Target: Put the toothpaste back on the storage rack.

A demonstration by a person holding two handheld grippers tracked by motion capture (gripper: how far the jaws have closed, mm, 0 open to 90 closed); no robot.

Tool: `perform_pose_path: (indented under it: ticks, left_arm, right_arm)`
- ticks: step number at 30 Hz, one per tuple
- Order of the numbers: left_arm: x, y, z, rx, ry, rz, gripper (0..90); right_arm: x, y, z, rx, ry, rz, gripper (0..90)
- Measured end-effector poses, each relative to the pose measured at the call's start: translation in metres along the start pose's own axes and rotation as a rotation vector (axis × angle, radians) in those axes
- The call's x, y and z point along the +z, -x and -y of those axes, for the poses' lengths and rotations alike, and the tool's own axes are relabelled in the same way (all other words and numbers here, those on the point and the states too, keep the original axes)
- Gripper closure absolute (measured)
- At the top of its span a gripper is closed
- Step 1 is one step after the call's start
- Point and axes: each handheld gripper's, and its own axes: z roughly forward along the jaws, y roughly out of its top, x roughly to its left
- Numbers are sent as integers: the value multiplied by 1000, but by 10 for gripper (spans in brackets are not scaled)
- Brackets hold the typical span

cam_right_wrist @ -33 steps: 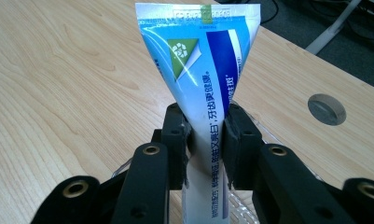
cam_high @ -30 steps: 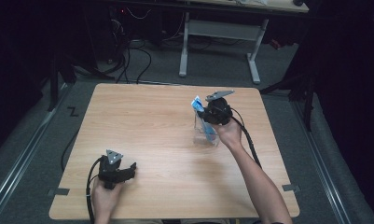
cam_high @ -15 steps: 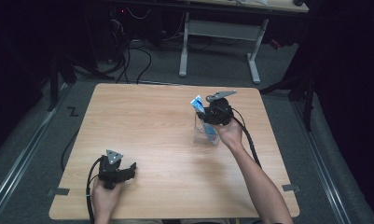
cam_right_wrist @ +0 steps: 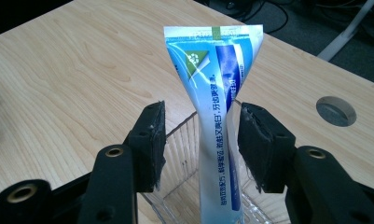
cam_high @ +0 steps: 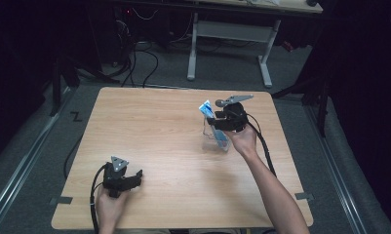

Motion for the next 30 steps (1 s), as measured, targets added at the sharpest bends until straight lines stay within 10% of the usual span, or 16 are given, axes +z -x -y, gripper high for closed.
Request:
perform_pose_path:
  ticks: [30]
  left_arm:
    - [0,0,0,0,1,-1,221]
  right_arm:
    - [-42,5,3,5,59,-8,514]
